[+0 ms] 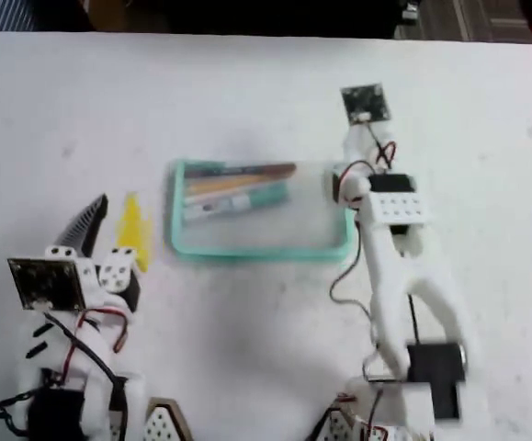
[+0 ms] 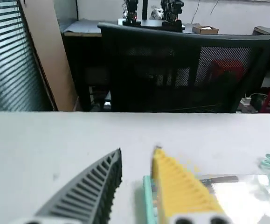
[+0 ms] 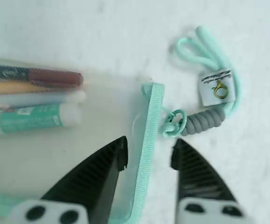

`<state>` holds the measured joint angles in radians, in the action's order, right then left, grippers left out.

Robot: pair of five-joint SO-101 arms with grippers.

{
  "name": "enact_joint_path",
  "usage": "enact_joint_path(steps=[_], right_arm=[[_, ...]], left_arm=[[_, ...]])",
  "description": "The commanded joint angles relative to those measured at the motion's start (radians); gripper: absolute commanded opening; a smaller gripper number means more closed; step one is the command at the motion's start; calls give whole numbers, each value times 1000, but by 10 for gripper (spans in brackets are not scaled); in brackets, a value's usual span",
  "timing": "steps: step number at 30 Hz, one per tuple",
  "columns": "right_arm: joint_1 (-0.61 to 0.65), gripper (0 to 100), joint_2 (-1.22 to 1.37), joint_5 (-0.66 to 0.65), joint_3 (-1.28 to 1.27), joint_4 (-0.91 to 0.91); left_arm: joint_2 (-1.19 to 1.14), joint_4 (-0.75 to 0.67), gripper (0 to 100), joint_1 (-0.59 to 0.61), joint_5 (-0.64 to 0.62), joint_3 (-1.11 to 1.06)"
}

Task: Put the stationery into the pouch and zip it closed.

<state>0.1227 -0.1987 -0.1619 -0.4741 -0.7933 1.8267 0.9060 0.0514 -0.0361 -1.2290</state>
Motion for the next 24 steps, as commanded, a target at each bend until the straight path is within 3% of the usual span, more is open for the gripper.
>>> enact_joint_path(steps=[1, 6, 10, 14, 18, 24], right_arm=[[1, 41, -309, -20, 29, -76], [39, 18, -677, -20, 163, -189], [137, 16, -938, -21, 245, -280], [254, 16, -1159, -21, 250, -344], [280, 16, -1307, -21, 249, -435], [280, 16, -1468, -14, 249, -638]], left_arm=[[-7, 23, 15, 10, 147, 138], [-18, 184, 21, 8, 342, 361], [-110, 387, 22, 12, 416, 637], [-216, 574, 22, 12, 419, 937], [-272, 753, 22, 12, 417, 1165], [-255, 876, 23, 7, 302, 1208]])
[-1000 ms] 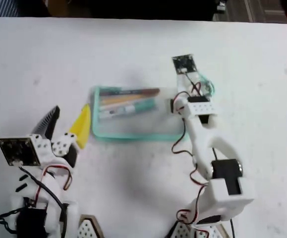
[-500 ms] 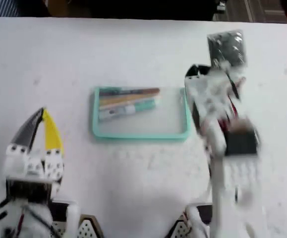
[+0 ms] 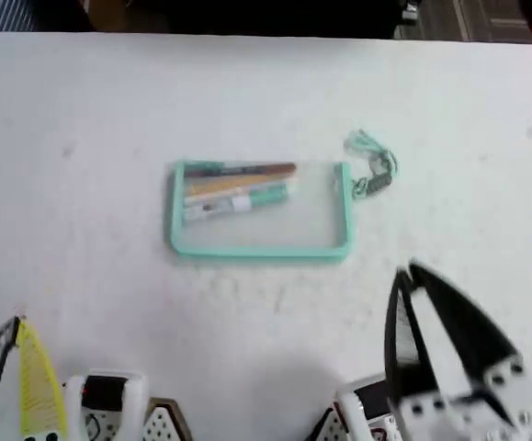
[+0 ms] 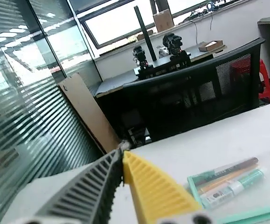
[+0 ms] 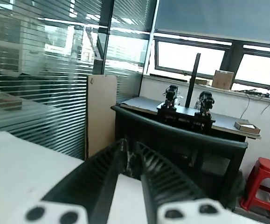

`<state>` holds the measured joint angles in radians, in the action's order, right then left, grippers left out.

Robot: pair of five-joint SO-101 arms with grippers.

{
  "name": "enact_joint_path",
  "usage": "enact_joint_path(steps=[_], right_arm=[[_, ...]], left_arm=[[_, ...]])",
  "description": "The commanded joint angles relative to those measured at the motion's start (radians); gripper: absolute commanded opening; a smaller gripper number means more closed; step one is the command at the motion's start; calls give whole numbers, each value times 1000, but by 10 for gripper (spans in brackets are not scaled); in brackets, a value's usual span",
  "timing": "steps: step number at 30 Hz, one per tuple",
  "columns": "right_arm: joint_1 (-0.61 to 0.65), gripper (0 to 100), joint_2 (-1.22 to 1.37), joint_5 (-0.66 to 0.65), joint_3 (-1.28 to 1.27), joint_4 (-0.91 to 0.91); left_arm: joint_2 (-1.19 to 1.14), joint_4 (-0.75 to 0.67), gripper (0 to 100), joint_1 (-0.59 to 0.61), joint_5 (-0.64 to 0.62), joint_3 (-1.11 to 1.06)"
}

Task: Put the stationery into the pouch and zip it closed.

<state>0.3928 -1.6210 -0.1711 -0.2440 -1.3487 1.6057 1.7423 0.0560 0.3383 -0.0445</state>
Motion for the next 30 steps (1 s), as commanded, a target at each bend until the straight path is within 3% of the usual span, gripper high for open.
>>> enact_joint_path(steps=[1, 7, 11, 17, 22, 30], right_arm=[[10, 16, -73, -5, 18, -114], [8, 16, -186, -11, -35, -289], [8, 16, -186, -11, -104, -326], [8, 17, -186, -12, -118, -242], [4, 18, -186, -12, -232, -185], [-239, 18, -186, -12, -559, 41]], left_arm=[[-12, 38, 24, 2, -77, 6], [246, 11, 24, 7, -3, -112], [211, 38, 24, 8, -32, -153], [219, 40, 24, 8, -54, -293], [219, -25, 24, 8, -52, -577], [219, -275, 24, 33, -54, -1040]])
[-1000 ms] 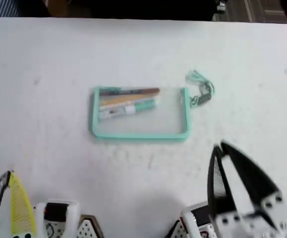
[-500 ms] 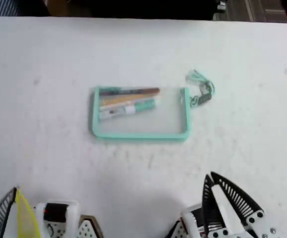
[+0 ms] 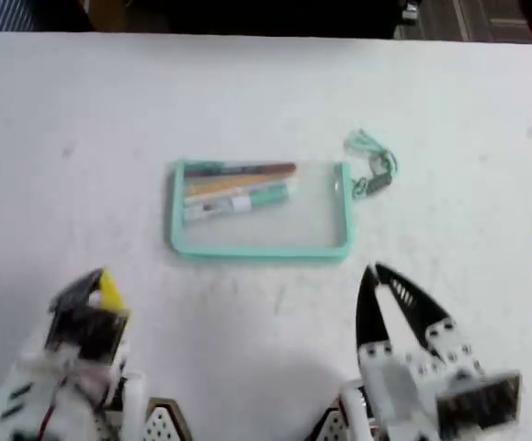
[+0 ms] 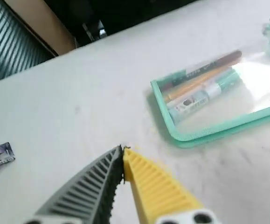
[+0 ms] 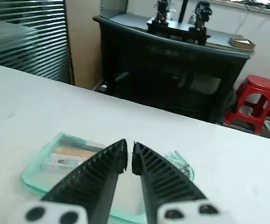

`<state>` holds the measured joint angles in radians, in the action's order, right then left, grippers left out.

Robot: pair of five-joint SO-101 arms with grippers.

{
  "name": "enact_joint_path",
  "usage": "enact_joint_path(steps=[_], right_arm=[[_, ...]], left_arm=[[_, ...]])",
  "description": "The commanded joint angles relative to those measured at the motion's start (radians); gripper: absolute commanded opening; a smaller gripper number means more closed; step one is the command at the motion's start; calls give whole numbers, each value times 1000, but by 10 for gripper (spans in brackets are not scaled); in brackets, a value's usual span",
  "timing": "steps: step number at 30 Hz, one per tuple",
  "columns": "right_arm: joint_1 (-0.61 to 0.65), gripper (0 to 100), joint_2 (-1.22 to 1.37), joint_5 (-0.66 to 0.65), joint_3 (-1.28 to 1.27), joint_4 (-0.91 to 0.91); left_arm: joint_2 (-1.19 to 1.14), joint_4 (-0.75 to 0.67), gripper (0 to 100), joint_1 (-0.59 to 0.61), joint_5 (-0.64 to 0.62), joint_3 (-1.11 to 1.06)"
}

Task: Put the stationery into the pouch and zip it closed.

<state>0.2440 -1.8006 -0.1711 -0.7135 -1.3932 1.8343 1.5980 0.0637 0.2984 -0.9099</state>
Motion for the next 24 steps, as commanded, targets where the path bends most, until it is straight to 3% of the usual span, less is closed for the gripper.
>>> enact_joint_path(steps=[1, 5, 11, 15, 24], right_arm=[[-120, 18, -7, -12, -135, 119], [-171, 18, -7, -12, -353, 275], [-171, 18, -7, -12, -741, 558], [-173, 18, 1, -5, -987, 700], [-171, 17, 13, -5, -977, 469]], left_arm=[[-10, -160, 24, 30, -14, -221], [-10, -310, 24, 28, -8, -463], [-12, -657, 24, 33, -14, -783], [-8, -592, 24, 31, -14, -783], [-8, -381, 24, 31, -43, -783]])
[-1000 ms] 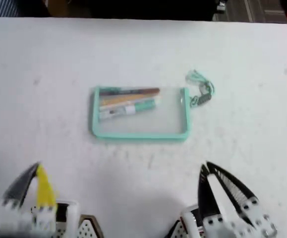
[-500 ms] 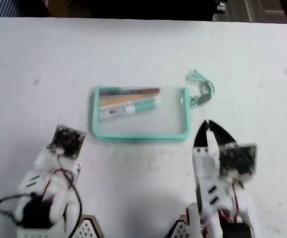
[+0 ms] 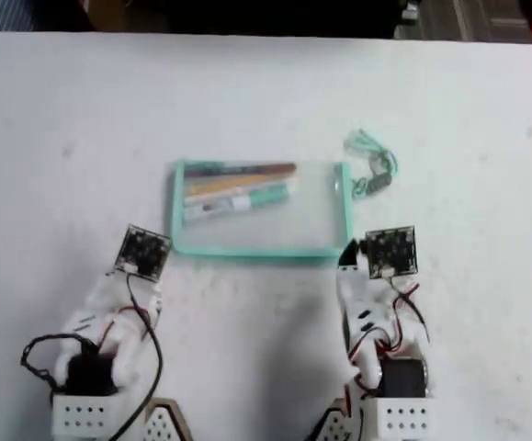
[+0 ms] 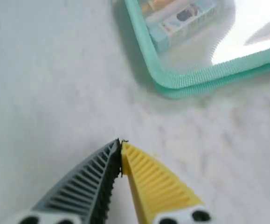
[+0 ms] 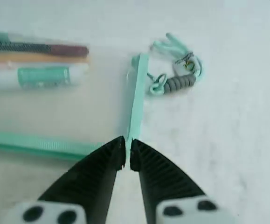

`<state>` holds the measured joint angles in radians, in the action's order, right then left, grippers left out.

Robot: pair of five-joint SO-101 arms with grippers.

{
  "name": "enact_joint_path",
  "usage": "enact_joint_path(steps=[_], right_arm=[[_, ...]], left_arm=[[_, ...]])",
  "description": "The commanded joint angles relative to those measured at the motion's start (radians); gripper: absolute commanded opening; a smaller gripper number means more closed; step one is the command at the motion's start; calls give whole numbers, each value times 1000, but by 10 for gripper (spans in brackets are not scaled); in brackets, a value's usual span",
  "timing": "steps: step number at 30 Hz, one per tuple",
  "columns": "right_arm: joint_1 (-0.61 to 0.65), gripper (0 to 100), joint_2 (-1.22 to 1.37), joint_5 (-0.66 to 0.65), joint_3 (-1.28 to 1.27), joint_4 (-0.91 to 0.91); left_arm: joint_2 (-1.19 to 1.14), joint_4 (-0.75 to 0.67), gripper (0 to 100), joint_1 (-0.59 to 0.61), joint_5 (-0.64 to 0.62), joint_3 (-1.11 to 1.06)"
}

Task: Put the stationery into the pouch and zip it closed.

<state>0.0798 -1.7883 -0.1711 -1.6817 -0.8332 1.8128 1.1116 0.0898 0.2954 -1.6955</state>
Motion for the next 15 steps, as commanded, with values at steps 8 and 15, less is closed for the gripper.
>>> enact_joint_path(steps=[8, 15], right_arm=[[-12, 17, -2, -5, -9, -433], [-19, 17, -2, -5, -9, -433]], left_arm=[[13, 170, 24, -1, -311, 3], [12, 172, 24, -1, -189, 3]])
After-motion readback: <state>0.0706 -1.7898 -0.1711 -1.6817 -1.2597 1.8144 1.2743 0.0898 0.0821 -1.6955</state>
